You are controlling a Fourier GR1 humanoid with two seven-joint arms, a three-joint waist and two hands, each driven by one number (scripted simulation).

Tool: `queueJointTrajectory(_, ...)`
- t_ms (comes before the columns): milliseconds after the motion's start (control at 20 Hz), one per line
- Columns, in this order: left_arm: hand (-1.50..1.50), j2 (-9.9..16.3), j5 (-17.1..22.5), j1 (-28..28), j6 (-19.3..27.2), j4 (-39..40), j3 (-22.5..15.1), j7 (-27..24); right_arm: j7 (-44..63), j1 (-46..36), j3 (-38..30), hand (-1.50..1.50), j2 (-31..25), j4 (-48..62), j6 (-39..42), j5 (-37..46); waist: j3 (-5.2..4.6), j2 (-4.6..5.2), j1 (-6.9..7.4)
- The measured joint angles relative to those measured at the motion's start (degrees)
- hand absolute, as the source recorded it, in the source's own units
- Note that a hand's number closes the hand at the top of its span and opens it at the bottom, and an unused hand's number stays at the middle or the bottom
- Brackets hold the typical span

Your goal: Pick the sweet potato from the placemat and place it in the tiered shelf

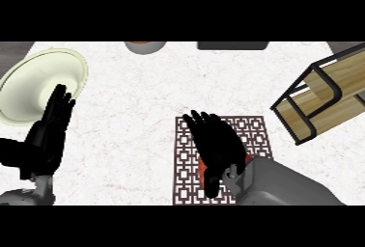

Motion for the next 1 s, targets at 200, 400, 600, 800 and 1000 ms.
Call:
queueJointTrajectory(200,0.00,-1.00,-0.86,-1.01,-0.46,-0.09,1.09,1.24,-2.00,3.85,-0.99,-1.50,1.32,1.43,0.72,4.30,0.02,0.04,-0.18)
queueJointTrajectory(400,0.00,-2.65,-2.56,-0.22,-0.90,-0.37,1.43,1.23,-4.00,6.23,-3.81,-1.50,3.05,2.27,2.92,7.61,0.03,0.04,-0.19)
queueJointTrajectory(600,0.00,-3.47,-3.44,-0.11,-2.46,0.42,2.53,0.61,-5.49,8.93,-4.96,-1.50,4.99,3.50,4.86,11.21,0.02,0.05,-0.21)
queueJointTrajectory(800,0.00,-4.04,-4.13,0.41,-3.50,-0.55,3.79,1.49,-9.88,11.72,-6.61,-1.50,6.14,6.52,4.86,15.12,0.03,0.07,-0.17)
queueJointTrajectory(1000,0.00,-4.72,-4.51,-0.21,-5.38,0.69,5.44,1.10,-13.64,13.46,-9.27,-1.50,7.47,7.75,5.24,18.44,0.03,0.08,-0.22)
